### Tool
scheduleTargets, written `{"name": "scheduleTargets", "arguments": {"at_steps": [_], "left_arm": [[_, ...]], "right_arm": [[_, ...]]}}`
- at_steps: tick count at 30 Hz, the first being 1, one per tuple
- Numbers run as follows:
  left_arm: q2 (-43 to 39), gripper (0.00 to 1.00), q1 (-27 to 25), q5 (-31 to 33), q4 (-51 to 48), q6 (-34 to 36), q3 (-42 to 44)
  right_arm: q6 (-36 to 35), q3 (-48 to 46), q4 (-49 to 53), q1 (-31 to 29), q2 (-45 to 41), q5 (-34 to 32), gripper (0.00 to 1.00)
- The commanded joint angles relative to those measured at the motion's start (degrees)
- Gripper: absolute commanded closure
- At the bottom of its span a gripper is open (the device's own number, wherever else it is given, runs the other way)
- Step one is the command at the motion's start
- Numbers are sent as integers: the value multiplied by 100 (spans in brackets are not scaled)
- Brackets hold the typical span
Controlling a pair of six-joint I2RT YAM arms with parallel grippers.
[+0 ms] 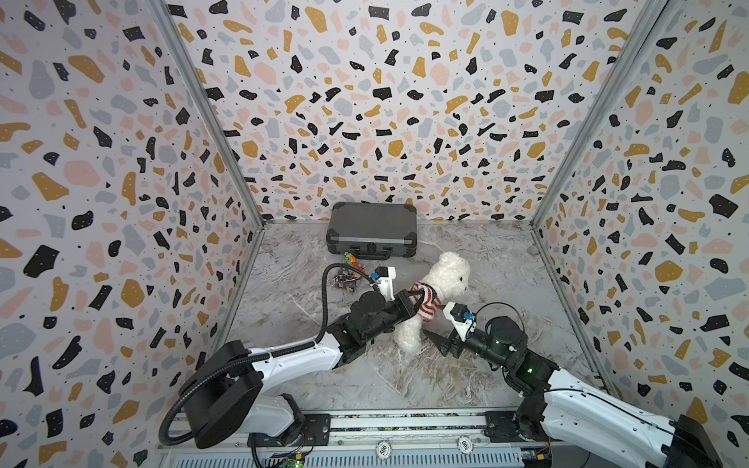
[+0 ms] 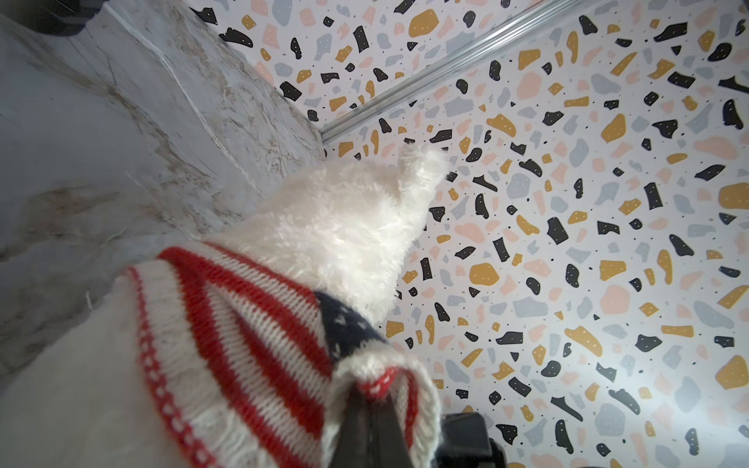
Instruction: Dress the teddy bear
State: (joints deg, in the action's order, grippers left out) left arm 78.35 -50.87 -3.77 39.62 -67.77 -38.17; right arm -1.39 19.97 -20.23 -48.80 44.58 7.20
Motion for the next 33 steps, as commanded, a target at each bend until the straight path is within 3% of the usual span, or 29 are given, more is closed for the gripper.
{"name": "scheduleTargets", "arguments": {"at_steps": [1,8,17,22,29,31,33], "left_arm": [[7,100,-30,119,976,-240,58],[378,100,-72,271,1558,-487,61],[596,100,-144,338,1795,-579,69],[538,100,-155,342,1871,-615,207],[156,100,-50,377,1389,-317,534],[22,100,22,379,1258,-242,686],[-97,100,100,369,1256,-215,864]], "right_arm": [[649,-79,-219,-230,85,-382,17],[1772,-461,-763,-573,584,-475,16],[1810,-398,-1392,-579,1391,-594,20],[1833,-418,-1404,-560,1535,-796,45],[1569,-388,-376,-545,637,-1435,90],[1479,-371,-58,-519,419,-1650,99],[1423,-340,237,-450,288,-1841,100]]}}
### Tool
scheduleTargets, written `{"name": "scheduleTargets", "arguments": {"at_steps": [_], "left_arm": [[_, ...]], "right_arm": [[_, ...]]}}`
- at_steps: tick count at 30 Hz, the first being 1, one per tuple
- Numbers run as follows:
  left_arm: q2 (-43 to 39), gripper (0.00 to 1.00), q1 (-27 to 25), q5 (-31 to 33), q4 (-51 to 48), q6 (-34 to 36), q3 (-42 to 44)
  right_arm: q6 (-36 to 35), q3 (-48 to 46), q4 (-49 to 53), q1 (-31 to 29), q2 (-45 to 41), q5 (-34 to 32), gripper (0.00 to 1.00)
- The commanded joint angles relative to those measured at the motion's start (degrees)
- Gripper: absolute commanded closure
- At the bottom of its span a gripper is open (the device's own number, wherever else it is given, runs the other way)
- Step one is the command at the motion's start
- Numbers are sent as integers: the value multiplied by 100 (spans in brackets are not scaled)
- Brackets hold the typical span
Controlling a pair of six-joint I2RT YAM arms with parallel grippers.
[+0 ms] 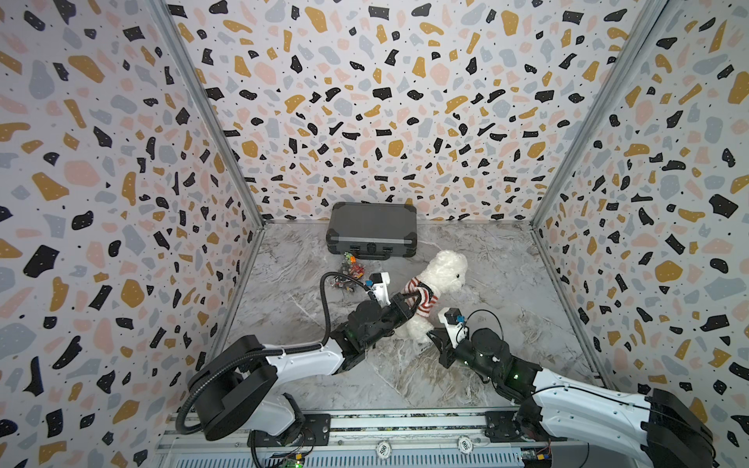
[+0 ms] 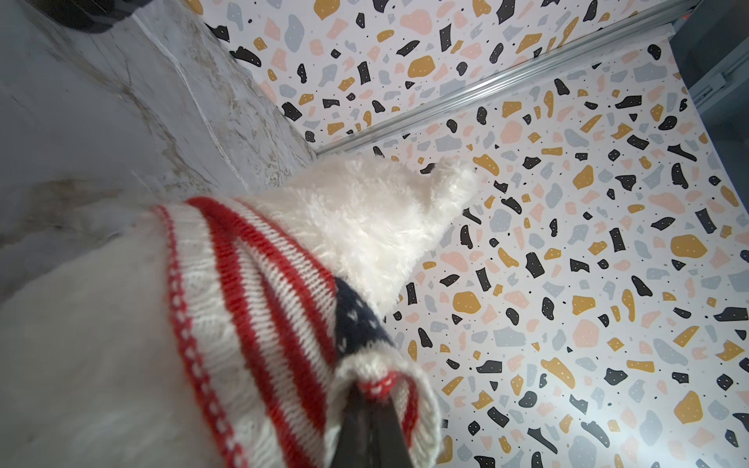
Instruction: Dress the teddy bear
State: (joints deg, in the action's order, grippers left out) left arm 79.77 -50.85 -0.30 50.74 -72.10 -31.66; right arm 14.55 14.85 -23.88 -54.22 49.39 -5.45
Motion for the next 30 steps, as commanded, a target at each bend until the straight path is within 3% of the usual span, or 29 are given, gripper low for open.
{"name": "scheduleTargets", "arguments": {"at_steps": [1,7,15,30], "left_arm": [[-292,100,130,13,159,214,299],[-512,100,266,-160,24,401,485],[-857,100,396,-362,-113,722,789],[-1591,100,400,-35,-625,941,2123]], "right_arm": [[-196,183,699,142,-220,-588,100],[-420,448,1177,245,-319,-868,100],[-1253,1280,2003,269,-378,-1629,100],[-1213,1293,2128,632,355,-921,98]]}}
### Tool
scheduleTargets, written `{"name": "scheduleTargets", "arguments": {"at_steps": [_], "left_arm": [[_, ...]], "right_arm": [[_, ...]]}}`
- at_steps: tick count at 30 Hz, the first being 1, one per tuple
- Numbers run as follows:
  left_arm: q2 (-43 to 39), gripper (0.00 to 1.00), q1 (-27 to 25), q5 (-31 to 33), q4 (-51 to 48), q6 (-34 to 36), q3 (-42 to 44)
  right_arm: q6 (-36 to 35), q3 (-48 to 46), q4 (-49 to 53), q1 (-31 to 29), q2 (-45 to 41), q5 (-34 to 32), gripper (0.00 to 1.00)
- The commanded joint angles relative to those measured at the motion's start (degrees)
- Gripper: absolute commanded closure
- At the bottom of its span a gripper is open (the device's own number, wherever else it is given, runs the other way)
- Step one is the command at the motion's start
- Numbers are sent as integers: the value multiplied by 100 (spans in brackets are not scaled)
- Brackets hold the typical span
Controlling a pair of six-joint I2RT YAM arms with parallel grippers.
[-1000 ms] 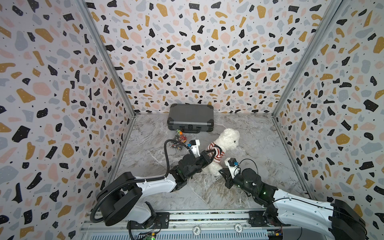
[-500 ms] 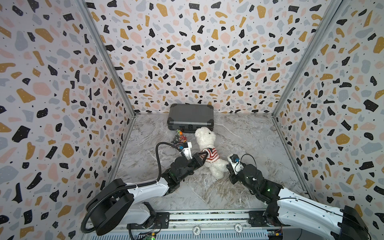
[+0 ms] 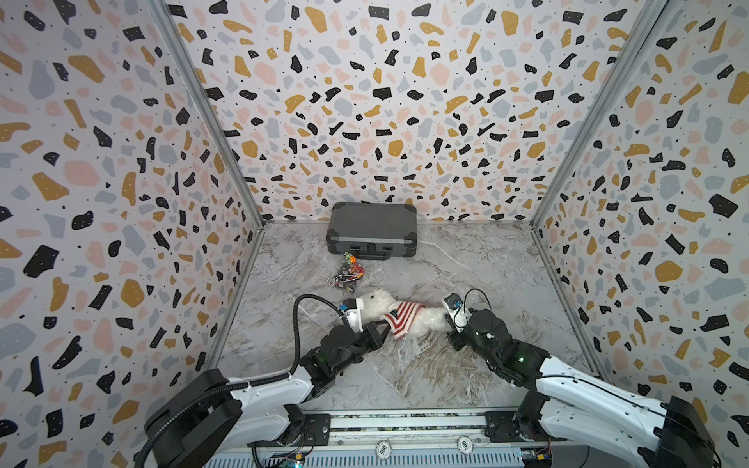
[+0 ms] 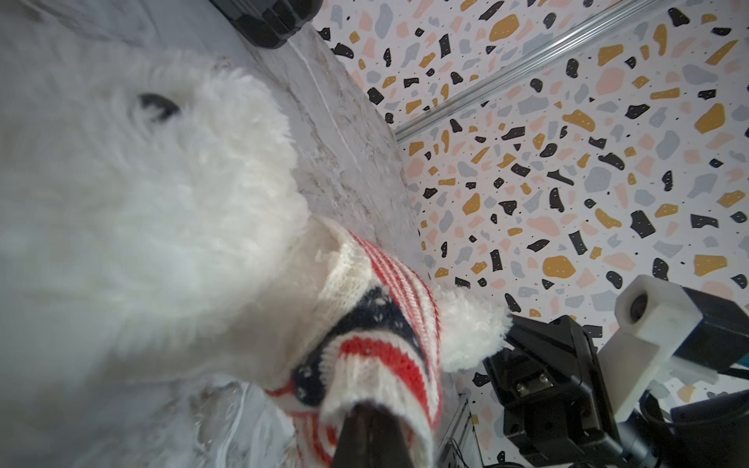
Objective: Dress the teddy bear
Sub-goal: 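Tip the bear back down with the right gripper while the left holds the sleeve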
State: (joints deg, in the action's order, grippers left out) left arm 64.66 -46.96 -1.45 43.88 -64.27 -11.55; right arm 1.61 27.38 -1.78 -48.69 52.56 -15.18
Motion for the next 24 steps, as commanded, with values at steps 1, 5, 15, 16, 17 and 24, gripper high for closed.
{"name": "scheduleTargets", "arguments": {"at_steps": [1,5,15,16,17,24], "left_arm": [[-61,100,3,37,74,172,132],[165,100,-60,84,392,59,311],[779,100,-391,170,1132,-208,187],[782,100,-423,200,1139,-232,180],[780,100,-441,226,1140,-255,186],[731,100,-532,296,1340,-389,200]], "right_arm": [[102,55,-77,79,77,163,94],[159,95,28,-97,-41,567,71],[579,-101,-655,-1585,52,499,32],[592,-73,-711,-1699,149,367,31],[593,-29,-741,-1759,219,298,30],[478,55,-1164,-1843,875,99,13]]}}
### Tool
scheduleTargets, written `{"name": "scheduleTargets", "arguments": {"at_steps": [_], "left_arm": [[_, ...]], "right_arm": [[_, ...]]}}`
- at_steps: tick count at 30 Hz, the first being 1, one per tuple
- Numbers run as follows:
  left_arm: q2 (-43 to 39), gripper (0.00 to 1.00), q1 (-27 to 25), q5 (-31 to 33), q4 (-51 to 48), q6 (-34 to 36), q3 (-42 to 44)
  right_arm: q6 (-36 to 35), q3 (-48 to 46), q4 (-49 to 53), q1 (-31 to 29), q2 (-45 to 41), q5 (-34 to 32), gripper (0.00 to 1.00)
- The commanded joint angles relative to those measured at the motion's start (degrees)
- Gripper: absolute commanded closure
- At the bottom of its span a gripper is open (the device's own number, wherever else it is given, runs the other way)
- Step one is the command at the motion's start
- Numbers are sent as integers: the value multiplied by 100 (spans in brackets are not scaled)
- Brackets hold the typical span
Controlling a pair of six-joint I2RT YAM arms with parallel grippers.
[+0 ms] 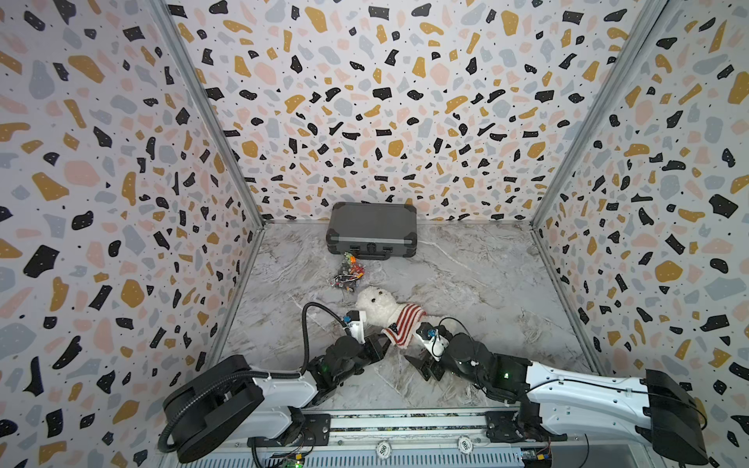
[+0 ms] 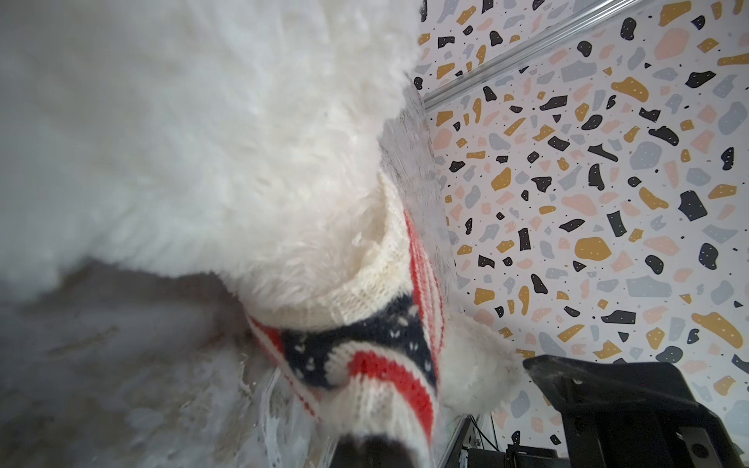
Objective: Dress the teddy bear
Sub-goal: 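Tip the bear back down with the right gripper while the left holds the sleeve, then pull the sweater sleeve cuff over the bear's arm with the left gripper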
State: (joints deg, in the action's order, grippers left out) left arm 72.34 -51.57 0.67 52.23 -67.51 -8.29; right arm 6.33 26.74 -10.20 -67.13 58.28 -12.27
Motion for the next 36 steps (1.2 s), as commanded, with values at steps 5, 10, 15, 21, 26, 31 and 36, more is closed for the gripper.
{"name": "scheduleTargets", "arguments": {"at_steps": [5,10,15,21,26,31,36], "left_arm": [[-26,100,-221,102,510,-100,-216],[-46,100,-294,163,532,-125,-155],[-44,100,-338,181,574,-149,-156],[-61,100,-342,180,568,-146,-155],[-149,100,-339,153,448,-95,-155],[-435,100,-310,190,49,51,-96],[-758,100,-214,206,-319,178,-6]], "right_arm": [[-27,104,-764,224,841,-215,13],[-76,123,-1041,542,1102,-153,19],[-174,164,-1144,674,1377,-47,38],[-202,123,-1144,707,1425,23,69],[-203,-19,-1041,874,1244,41,100],[-189,-229,-840,1183,925,77,100],[-194,-345,-644,1340,646,50,100]]}}
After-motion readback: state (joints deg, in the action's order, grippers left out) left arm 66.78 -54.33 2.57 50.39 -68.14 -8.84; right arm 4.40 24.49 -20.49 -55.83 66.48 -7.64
